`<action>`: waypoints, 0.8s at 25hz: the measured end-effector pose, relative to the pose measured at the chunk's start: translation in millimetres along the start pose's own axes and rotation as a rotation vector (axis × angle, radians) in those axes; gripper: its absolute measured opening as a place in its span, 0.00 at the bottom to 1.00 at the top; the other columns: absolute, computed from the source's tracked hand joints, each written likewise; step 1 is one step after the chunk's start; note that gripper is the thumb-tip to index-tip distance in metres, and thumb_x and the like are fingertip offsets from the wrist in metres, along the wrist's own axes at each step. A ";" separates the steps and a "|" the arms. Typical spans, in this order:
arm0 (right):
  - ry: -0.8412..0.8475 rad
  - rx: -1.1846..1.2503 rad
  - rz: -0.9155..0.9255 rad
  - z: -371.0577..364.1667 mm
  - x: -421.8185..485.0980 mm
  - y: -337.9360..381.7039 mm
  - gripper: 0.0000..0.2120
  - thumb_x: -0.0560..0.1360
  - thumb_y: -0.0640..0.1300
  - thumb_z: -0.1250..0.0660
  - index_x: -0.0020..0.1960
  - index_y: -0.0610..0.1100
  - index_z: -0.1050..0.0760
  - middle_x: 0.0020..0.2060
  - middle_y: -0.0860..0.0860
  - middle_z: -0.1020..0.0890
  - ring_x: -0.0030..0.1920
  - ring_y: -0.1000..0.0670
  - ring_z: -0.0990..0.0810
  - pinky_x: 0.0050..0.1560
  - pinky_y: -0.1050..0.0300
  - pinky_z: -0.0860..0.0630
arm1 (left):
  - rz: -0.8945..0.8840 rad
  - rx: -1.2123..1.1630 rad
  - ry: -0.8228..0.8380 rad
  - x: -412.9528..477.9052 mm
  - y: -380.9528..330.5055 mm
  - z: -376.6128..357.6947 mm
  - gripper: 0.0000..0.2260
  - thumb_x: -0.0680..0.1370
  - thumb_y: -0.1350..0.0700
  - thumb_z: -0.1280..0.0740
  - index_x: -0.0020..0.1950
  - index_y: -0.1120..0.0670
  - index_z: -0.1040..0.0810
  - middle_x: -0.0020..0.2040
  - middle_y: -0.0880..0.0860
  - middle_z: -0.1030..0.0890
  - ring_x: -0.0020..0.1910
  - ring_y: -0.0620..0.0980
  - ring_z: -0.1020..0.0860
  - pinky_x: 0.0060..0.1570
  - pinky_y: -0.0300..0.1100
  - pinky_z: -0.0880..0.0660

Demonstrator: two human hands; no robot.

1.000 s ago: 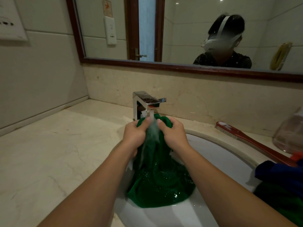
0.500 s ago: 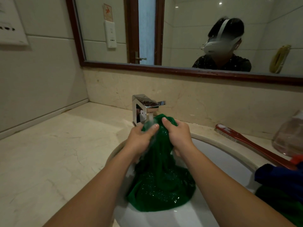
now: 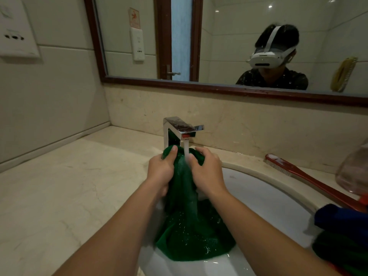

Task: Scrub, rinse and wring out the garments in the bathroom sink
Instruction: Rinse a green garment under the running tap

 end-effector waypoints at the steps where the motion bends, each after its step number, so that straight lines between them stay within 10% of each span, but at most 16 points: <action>1: 0.002 -0.019 0.014 -1.6 -0.4 1.7 0.21 0.76 0.66 0.40 0.64 0.59 0.24 0.60 0.54 0.21 0.60 0.52 0.22 0.62 0.45 0.22 | 0.007 0.007 0.046 -1.2 -1.2 -4.7 0.18 0.81 0.44 0.32 0.56 0.59 0.17 0.45 0.59 0.13 0.45 0.58 0.14 0.49 0.54 0.17; 7: 0.089 0.183 -0.049 -10.4 -19.7 5.1 0.15 0.82 0.58 0.37 0.67 0.58 0.24 0.60 0.59 0.19 0.61 0.55 0.21 0.63 0.49 0.22 | 0.119 -0.143 0.325 -15.4 8.3 -29.9 0.21 0.87 0.47 0.48 0.67 0.58 0.23 0.62 0.59 0.18 0.64 0.53 0.20 0.66 0.52 0.25; 13: 0.012 0.474 -0.185 8.4 -10.2 -1.2 0.09 0.85 0.44 0.39 0.55 0.49 0.19 0.47 0.48 0.13 0.49 0.47 0.14 0.56 0.40 0.18 | -0.361 0.565 0.207 -10.7 -8.0 -22.8 0.08 0.84 0.50 0.38 0.51 0.45 0.20 0.47 0.48 0.18 0.49 0.49 0.20 0.45 0.39 0.26; 20: 0.162 0.531 -0.117 12.2 -0.2 14.3 0.10 0.84 0.42 0.37 0.56 0.44 0.17 0.48 0.45 0.12 0.51 0.43 0.14 0.59 0.39 0.19 | -0.402 0.484 0.216 -1.4 -4.4 -20.2 0.08 0.85 0.46 0.41 0.61 0.43 0.26 0.55 0.45 0.19 0.56 0.46 0.20 0.54 0.46 0.24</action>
Point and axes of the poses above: each hand's wrist, its own x-axis towards the middle knuckle, its own z-axis out of the back of the hand, y = z × x, the point moved 6 cm from there along x, towards the middle knuckle
